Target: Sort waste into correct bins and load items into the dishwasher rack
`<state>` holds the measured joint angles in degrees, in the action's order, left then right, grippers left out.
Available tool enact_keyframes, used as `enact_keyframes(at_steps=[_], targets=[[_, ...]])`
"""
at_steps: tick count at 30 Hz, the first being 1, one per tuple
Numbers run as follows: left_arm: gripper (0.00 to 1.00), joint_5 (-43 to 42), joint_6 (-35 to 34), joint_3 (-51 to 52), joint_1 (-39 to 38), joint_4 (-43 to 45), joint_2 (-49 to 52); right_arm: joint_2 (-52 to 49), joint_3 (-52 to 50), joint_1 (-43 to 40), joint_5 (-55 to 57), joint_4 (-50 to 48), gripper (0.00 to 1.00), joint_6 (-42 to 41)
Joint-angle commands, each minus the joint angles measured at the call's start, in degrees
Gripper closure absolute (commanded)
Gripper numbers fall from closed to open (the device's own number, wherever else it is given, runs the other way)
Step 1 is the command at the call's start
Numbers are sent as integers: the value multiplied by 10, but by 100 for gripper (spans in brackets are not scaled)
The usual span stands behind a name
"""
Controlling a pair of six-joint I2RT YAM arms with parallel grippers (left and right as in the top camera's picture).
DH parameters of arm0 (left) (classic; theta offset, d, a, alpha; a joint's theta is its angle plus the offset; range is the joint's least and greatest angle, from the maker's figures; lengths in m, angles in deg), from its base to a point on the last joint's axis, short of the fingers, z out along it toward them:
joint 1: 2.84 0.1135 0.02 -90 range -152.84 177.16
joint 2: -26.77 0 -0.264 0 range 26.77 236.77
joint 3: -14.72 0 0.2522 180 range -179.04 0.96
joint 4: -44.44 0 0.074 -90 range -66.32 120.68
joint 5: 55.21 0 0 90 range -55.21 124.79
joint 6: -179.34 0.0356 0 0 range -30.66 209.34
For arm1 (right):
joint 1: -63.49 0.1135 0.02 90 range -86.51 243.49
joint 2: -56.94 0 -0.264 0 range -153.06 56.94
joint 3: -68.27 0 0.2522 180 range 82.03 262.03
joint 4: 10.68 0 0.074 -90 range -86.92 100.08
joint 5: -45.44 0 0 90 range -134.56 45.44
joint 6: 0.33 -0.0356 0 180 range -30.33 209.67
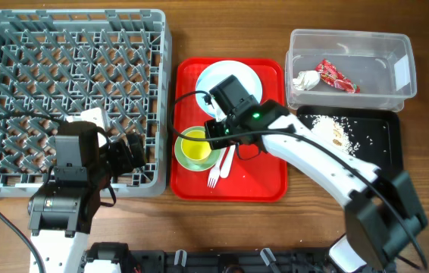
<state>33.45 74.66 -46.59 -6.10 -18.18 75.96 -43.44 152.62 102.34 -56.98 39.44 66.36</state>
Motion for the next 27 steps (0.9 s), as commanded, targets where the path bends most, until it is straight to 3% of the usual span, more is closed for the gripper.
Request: enact_keyframes(at_steps=[1,4,8,11,14,18,21,27], targets=[[0,-1,8,-9,3,2,-1,-35,-6,1,19,2,79,-38],[0,-1,8,-9,3,2,-1,-37,-5,2,19,4,94,-38],[0,-1,8,-9,3,2,-1,-5,12,-9,21,12,96,-36],[0,-28,7,-9,3,5,-1,84,40,-74,21,41,96,-36],[0,-150,7,-8,3,29,4,155,40,-163,-39,42,96,-27],[0,-317,-58,-8,3,119,48,154,39,-254,-307,44,96,-3],[0,-496,-60,-8,-4,253,102,138,39,-261,-465,30,96,39],[0,-635,-140,-8,-46,496,167,114,39,-255,-605,3,96,49]])
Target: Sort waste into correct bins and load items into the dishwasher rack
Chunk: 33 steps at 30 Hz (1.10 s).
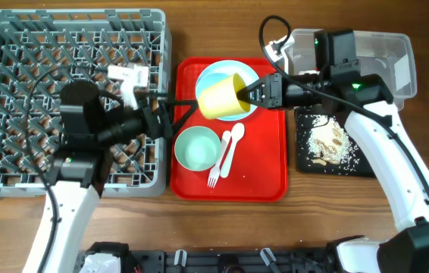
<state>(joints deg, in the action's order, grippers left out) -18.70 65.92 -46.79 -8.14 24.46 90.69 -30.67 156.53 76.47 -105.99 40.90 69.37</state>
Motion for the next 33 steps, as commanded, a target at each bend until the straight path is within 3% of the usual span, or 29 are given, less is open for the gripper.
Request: enact_keyframes(at_steps=[1,9,17,20,25,29,33], targets=[[0,-114,-60,-6,-38,94,24,-15,0,3,-130,-16,96,19],[0,-114,-75,-6,-86,161,25,-16,0,4,-197,-43,96,20],[13,-112,-75,-6,-106,189,25,-16,0,15,-196,-44,96,19],[24,-112,-75,-6,-106,189,25,-16,0,16,-196,-44,96,19],[53,-110,-70,-6,-106,189,25,-16,0,16,-194,-44,96,19],[57,-67,-43,-6,-106,169,25,-16,0,16,-172,-43,93,19],[67,75,40,-6,-106,43,25,-16,0,10,-59,-41,86,19]])
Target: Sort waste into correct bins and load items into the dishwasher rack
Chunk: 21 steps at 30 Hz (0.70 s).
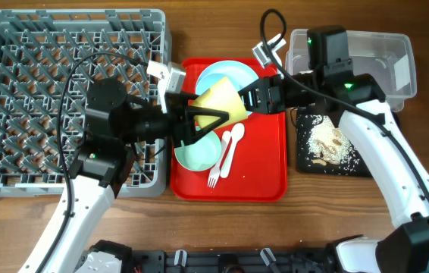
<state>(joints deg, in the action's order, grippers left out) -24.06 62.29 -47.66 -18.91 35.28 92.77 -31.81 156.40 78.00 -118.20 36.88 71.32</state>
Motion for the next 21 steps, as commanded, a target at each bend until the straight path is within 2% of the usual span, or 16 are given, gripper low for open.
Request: enact_keyframes(at_steps=[1,3,6,8,10,12,14,21], targets=[[71,155,89,2,3,-90,4,-4,1,-11,119,4,85,-1],[79,205,106,2,18,-131,-1,-4,2,-26,237,23,85,0],[83,295,106,2,55,-198,-21,2,2,-51,347,60,85,17],[78,348,106,2,80,-243,-37,14,5,-64,393,94,85,36],[88,417,106,-3,126,-312,-67,35,15,-72,496,161,85,52],[91,460,106,-15,173,-372,-92,59,27,-78,577,226,85,66],[96,490,106,-28,212,-417,-106,79,27,-88,604,259,86,64],[96,525,102,-40,284,-543,-93,95,27,-123,612,312,86,78]])
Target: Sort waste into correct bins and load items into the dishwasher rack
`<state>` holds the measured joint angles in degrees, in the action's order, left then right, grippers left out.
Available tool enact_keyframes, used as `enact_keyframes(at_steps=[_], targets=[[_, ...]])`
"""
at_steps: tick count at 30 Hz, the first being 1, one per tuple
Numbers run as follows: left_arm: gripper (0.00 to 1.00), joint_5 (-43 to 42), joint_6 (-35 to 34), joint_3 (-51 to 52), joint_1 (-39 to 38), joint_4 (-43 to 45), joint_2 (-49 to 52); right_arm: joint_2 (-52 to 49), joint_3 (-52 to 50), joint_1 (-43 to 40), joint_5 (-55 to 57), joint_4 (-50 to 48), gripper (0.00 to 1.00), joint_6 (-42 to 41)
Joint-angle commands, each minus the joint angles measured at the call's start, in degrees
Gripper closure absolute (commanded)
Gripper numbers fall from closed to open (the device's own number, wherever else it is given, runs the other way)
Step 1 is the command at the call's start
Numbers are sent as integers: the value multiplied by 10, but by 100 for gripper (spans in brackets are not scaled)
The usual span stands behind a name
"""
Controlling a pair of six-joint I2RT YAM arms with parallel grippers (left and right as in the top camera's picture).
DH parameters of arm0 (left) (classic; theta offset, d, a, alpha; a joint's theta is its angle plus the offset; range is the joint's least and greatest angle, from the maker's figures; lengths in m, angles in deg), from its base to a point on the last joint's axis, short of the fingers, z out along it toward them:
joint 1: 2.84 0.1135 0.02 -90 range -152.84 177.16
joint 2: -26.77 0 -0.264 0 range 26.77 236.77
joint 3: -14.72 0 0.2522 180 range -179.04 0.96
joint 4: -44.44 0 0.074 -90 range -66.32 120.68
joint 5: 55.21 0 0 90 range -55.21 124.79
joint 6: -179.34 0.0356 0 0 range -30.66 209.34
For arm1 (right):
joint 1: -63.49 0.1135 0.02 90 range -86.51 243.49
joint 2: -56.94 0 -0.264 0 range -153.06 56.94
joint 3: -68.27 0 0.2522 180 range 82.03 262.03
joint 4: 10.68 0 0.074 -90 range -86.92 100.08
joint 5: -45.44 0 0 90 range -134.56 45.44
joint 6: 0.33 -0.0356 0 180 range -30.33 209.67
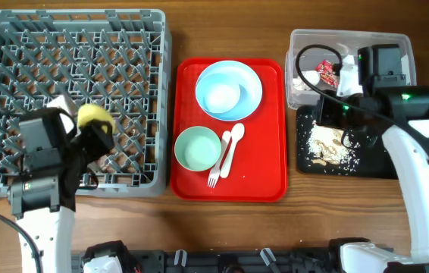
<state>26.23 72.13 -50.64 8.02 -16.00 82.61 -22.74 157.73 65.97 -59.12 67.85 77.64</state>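
A yellow cup (pixel 93 118) is over the front part of the grey dishwasher rack (pixel 17 45), with my left gripper (pixel 95 135) shut on it. On the red tray (pixel 264 178) lie a blue plate (pixel 228 89), a green bowl (pixel 198 149) and a white spoon and fork (pixel 227 152). My right gripper (pixel 330 111) hangs at the seam between the clear bin (pixel 400 83) and the black tray (pixel 381 163). Its fingers are dark against the tray, so their state does not show.
The clear bin at the back right holds a red wrapper (pixel 327 73) and some white paper. Food scraps (pixel 327 144) lie on the black tray. Bare wooden table (pixel 222 220) runs along the front edge.
Both grippers were together at the yellow cup above the red tray. Now the left gripper has the cup over the rack's front, and the right gripper is back over the black tray without it.
My right gripper was at the yellow cup in the green bowl while the left arm waited at the rack's front. Then the right held the cup above the blue plate with the left reaching toward it. Both met on it, and now the left alone has it.
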Motion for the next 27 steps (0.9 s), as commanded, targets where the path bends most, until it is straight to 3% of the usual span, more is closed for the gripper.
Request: enact_keyframes(at_steps=[1,7,10,16,25,27], targets=[[96,23,3,-10,15,-56,20,4,13,-3,21,2,85,15],[96,23,17,-68,16,-165,84,4,13,-3,21,13,85,16],[96,71,20,-129,16,-220,127,4,13,-3,21,13,85,16],[96,127,18,-141,19,-182,165,4,13,-3,21,26,85,16],[94,123,18,-141,19,-137,279,4,12,-3,21,33,85,15],[64,116,18,-141,19,-129,285,4,12,-3,21,35,85,15]])
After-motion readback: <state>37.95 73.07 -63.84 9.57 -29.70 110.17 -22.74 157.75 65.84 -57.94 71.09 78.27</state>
